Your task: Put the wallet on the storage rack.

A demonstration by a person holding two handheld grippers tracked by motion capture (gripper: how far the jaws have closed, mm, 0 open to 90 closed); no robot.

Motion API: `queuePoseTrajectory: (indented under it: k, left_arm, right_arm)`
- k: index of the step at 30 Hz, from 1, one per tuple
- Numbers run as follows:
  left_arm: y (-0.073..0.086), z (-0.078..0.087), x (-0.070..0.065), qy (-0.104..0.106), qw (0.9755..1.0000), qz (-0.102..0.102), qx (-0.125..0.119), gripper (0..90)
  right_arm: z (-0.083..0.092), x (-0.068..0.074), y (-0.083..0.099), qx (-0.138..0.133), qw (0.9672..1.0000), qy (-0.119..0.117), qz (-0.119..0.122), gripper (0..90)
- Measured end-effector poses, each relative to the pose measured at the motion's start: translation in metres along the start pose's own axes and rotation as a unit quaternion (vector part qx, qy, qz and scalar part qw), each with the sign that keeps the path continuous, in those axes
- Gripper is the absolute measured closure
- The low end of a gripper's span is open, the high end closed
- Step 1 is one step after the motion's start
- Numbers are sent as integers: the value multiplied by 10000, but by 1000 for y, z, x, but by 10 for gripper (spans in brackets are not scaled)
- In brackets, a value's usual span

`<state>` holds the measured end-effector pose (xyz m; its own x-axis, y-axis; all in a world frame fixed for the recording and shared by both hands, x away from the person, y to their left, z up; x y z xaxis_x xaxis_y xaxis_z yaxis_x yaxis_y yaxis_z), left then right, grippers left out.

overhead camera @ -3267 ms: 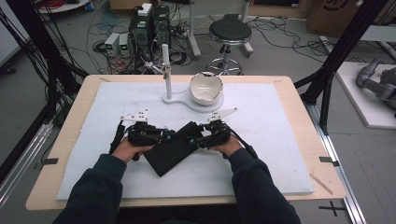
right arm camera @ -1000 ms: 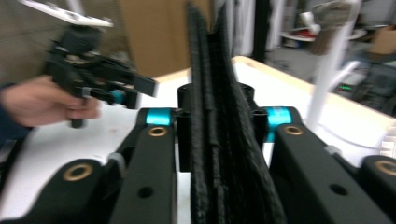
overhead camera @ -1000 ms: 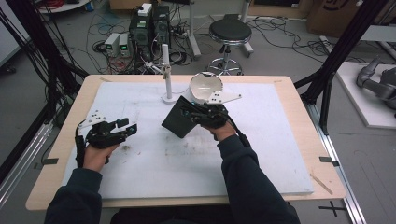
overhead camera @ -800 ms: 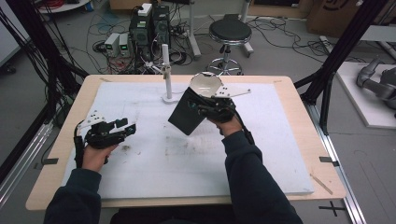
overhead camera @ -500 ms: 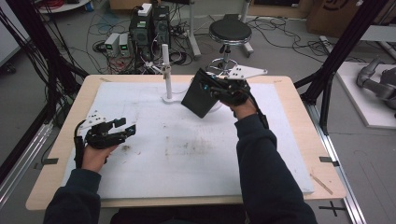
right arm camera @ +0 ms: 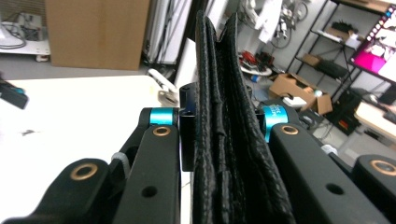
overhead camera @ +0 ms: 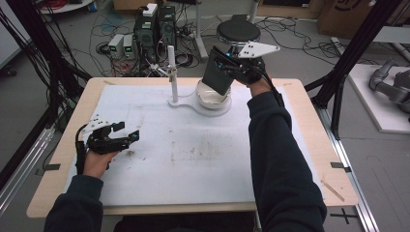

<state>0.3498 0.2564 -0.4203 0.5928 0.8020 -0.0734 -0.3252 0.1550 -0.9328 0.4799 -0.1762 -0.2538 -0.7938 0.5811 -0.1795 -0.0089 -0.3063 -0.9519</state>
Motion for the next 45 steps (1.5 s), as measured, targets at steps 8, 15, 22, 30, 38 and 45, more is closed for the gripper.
queuePoseTrajectory:
  k: [8,15,22,30,38,45]
  left_arm:
    - [2,0,1,32,10000,66,9,216]
    - [3,-1,1,70,9999,91,32,219]
    - [4,1,2,51,9999,145,41,222]
    - [5,2,3,52,9998,168,20,222]
    - [4,3,3,73,9998,170,3,226]
    - [4,2,3,91,9998,187,2,228]
  right_arm:
    - [-18,-11,14,265,9995,190,46,752]
    - [-40,-8,24,606,9970,377,295,751]
    - [-59,-3,42,969,9945,156,372,745]
    - [-67,8,50,1359,9893,-525,9,676]
    - [-60,16,59,1752,9800,-734,-597,522]
    - [-53,20,70,2065,9681,-1024,-984,380]
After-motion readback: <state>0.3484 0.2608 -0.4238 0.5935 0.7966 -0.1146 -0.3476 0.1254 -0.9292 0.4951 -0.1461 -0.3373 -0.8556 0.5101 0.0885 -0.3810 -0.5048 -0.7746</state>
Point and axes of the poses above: each handheld gripper's, and its own axes: z roughly backward along the jaws, y roughly out of its underside, x roughly to its left, the point moved 1 cm from there along -z, roughly forward along the jaws, and after that the axes turned 6 degrees about -z, right-handed, at the moved point
